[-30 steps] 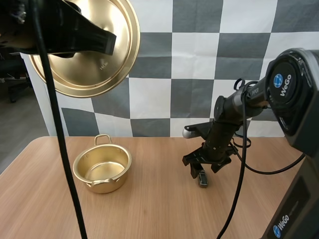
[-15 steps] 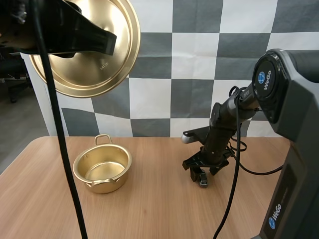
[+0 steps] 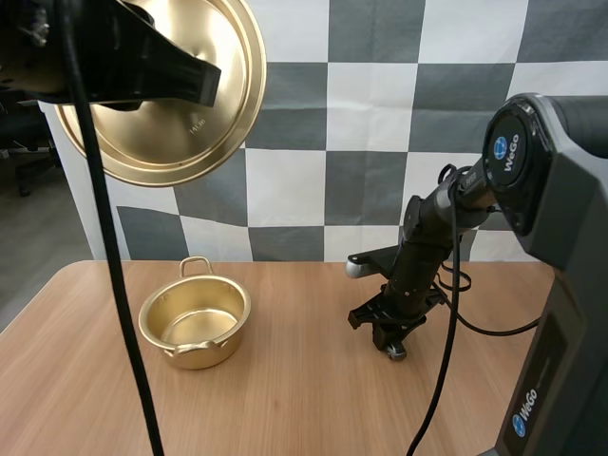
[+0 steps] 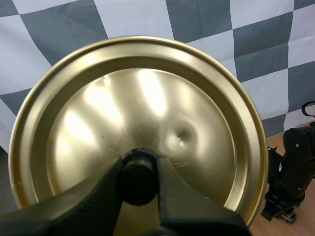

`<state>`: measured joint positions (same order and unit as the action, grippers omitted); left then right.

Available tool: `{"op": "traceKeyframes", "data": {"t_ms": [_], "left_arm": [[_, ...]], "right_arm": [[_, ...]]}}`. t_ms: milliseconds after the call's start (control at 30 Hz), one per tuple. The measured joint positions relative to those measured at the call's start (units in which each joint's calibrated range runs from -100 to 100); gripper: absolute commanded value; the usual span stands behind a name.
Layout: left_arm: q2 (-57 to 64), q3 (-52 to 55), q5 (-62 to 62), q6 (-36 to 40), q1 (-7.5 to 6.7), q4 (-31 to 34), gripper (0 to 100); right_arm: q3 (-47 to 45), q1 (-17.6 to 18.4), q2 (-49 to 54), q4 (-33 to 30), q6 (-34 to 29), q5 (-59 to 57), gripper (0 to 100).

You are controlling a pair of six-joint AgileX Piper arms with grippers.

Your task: Open the pot, put the car inside, and close it

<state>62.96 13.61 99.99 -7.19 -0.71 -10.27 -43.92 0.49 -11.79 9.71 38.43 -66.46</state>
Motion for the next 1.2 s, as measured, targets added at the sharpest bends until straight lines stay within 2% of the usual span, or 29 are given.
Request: {"op": "traceKeyframes", "data": {"t_ms": [133,333,500,667,867,1133,1200], "left_arm": [[0.30,0.00,0.00,0.00,0.00,0.00,0],[4.16,0.00,0.00,0.00,0.00,0.11,0],[9.71,0.00,0.00,0.00,0.00,3.97,0],[15.82,0.00,0.00,0.00,0.00,8.75,0],[22.87,0.00,0.00,1.59,0.00,9.44,0],[27.85,0.00,0.00,3.60,0.00,9.72,0],[28.15,0.00,0.00,4.37,0.49,10.66,0]], "right_arm": [[2.71,0.00,3.53,1.92,0.85,-6.64,0],[13.86,0.00,14.03,11.36,7.86,-20.15,0],[23.99,0.00,23.63,18.38,11.27,-32.38,0],[32.99,0.08,29.33,22.42,12.89,-33.54,0],[35.60,0.95,27.77,24.44,15.27,-33.54,0],[35.60,6.08,21.64,26.70,15.71,-33.54,0],[35.60,7.53,20.24,27.20,16.64,-33.54,0]]}}
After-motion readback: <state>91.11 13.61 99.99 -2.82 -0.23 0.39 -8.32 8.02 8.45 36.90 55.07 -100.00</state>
